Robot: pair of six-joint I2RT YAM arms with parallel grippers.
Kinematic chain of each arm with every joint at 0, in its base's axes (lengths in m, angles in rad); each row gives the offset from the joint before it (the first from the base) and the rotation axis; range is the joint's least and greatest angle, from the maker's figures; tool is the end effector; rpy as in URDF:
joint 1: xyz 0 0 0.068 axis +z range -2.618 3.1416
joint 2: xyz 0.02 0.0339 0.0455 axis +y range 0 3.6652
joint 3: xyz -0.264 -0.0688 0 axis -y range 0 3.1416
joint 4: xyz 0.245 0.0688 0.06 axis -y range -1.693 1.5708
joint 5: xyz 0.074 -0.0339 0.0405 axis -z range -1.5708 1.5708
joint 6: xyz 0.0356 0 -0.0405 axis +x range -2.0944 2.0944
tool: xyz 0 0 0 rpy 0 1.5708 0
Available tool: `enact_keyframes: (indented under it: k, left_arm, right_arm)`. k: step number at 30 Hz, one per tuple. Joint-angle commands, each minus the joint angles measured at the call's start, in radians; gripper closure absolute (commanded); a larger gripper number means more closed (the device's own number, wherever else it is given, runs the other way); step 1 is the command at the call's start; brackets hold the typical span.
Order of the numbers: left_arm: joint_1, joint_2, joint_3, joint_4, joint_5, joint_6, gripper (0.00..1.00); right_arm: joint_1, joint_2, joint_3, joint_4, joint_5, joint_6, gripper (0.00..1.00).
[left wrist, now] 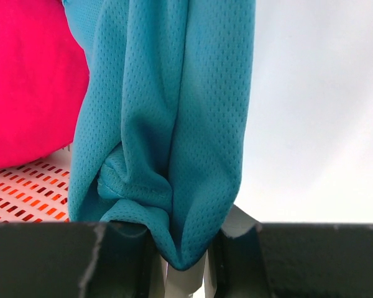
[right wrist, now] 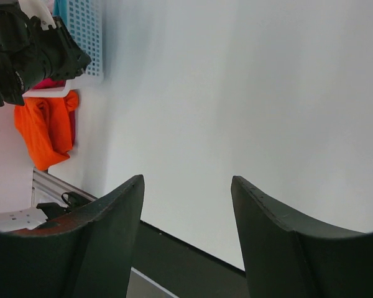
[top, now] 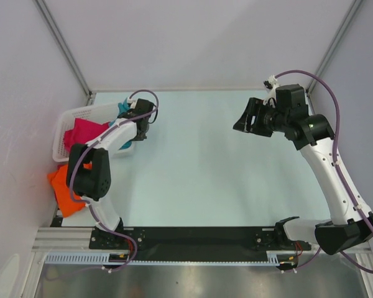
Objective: Fold and stack the t-shirts
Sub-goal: Grab crumpled tshirt from bin with the left arm
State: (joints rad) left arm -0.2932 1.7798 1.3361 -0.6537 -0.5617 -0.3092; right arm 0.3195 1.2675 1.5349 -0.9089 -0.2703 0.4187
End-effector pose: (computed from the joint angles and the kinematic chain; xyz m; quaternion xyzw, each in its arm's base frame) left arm 0.3590 -0.0886 0.2281 -0.0725 0.9335 0.1905 0.2951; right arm 0.2328 0.0870 0.4232 -0.0164 0.8877 0.2725 0.3707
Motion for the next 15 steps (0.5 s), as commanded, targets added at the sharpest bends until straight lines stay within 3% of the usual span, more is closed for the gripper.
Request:
enact_keyframes:
  k: [1, 8, 12, 13, 15]
  left_arm:
    - [0.02, 0.006, 0.04, -0.004, 0.028, -0.076, 1.0]
    - [0.022, 0.041, 0.077, 0.003, 0.043, -0.007, 1.0]
    - [0.038, 0.043, 0.083, -0.038, 0.039, -0.04, 0.97]
    - [0.04, 0.04, 0.068, -0.038, 0.04, -0.048, 0.94]
    - [0.04, 0.029, 0.057, -0.038, 0.04, -0.053, 0.69]
  right_arm:
    - [0.006, -0.036, -0.001, 0.001, 0.0, 0.0, 0.37]
    - [0.015, -0.042, -0.001, -0.001, -0.003, 0.006, 0.37]
    - [0.018, -0.045, -0.01, 0.002, 0.002, 0.008, 0.37]
    - [0.016, -0.043, -0.013, 0.005, 0.0, 0.008, 0.37]
    - [0.02, -0.037, -0.019, 0.013, -0.003, 0.011, 0.37]
